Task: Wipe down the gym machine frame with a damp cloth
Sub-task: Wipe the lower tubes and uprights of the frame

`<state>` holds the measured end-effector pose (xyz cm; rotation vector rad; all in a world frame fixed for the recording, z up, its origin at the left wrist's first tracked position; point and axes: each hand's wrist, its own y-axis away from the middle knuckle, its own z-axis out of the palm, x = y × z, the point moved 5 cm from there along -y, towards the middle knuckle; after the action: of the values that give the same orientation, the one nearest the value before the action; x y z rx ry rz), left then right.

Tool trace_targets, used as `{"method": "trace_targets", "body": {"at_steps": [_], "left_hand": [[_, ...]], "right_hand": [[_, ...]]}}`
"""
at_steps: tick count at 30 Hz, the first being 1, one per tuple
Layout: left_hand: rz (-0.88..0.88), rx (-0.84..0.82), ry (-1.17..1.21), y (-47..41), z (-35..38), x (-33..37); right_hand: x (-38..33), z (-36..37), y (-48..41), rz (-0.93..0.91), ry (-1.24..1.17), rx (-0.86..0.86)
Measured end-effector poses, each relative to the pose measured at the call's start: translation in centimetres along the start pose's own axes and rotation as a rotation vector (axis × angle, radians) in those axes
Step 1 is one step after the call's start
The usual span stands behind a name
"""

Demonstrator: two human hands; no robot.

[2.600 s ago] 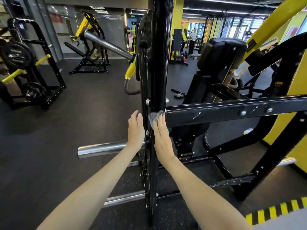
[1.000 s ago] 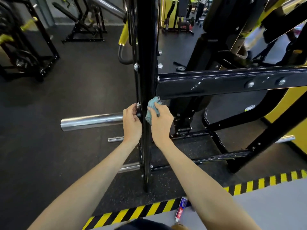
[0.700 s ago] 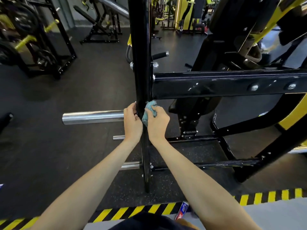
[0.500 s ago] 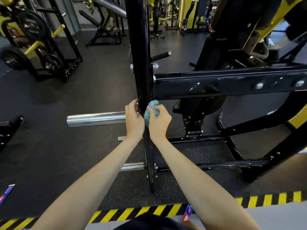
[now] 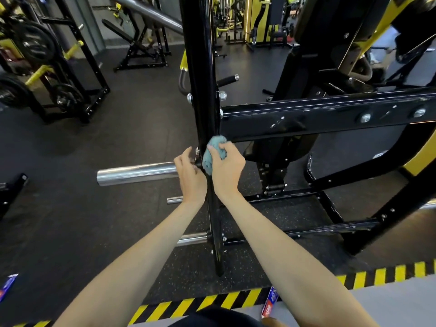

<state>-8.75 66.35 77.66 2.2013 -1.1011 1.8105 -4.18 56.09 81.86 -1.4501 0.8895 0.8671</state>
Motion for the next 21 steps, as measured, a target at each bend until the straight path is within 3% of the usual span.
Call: {"method": "trace_targets", "body": {"at_steps": [4,9,15,19,21], "left_hand": [[0.062,-0.035,-0.009,-0.2,0.0,0.1],[0.066,-0.020,-0.059,0.6,-1.2,0.1],[0.041,-0.033,-0.070,0.8,-1.9,0.4],[0.021,-0.058,-0.057,1.4,-1.7,0.8],[0.022,-0.069,-0.071,1.7,-1.7,0.9]], "right_hand": [[-1.3,1.0,-0.3,-0.051,-0.003,0.025],[3.8,0.4,3.0,0.153,-0.005,-0.044],[1.4,0.7,1.7,0.072,-0.057,0.016],[5.4,0.3,4.4,0.254,-0.017,-0.011],[4.9,0.4,4.1,0.240,-0.010,0.002]]}}
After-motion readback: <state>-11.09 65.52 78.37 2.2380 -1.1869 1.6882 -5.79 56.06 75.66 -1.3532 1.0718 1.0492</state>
